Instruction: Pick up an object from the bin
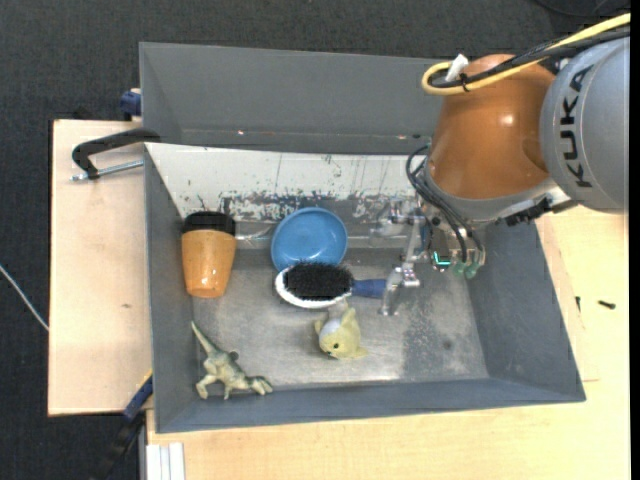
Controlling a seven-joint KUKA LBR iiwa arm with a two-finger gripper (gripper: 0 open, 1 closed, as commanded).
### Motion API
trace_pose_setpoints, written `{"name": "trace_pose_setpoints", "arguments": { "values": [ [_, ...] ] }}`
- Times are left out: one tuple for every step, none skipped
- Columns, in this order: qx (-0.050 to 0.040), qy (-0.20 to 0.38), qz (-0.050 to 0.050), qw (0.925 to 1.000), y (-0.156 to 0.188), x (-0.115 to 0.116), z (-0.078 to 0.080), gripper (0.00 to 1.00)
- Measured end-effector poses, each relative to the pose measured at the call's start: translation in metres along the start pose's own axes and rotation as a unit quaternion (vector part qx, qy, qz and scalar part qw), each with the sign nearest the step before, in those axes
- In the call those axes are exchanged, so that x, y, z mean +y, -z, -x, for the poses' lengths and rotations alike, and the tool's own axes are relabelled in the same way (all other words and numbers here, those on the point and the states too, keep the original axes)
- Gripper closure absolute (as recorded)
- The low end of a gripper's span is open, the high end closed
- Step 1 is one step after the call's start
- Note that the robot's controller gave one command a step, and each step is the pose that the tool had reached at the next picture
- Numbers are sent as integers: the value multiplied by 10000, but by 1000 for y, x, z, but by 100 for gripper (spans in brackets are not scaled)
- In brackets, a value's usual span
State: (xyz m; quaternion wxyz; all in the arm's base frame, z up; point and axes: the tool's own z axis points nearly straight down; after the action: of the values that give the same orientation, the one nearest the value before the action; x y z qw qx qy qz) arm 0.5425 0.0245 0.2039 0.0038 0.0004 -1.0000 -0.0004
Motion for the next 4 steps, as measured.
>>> {"name": "trace_pose_setpoints", "arguments": {
  "values": [
    [-58, -998, 4, 9950, -131, -8, 45, 0],
    [-61, -2910, 15, 9567, -102, -13, 47, 0],
    [-42, -4221, 21, 9066, -103, 31, 53, 0],
    [-48, -3696, -58, 9292, -128, 49, 61, 0]
  ]
}}
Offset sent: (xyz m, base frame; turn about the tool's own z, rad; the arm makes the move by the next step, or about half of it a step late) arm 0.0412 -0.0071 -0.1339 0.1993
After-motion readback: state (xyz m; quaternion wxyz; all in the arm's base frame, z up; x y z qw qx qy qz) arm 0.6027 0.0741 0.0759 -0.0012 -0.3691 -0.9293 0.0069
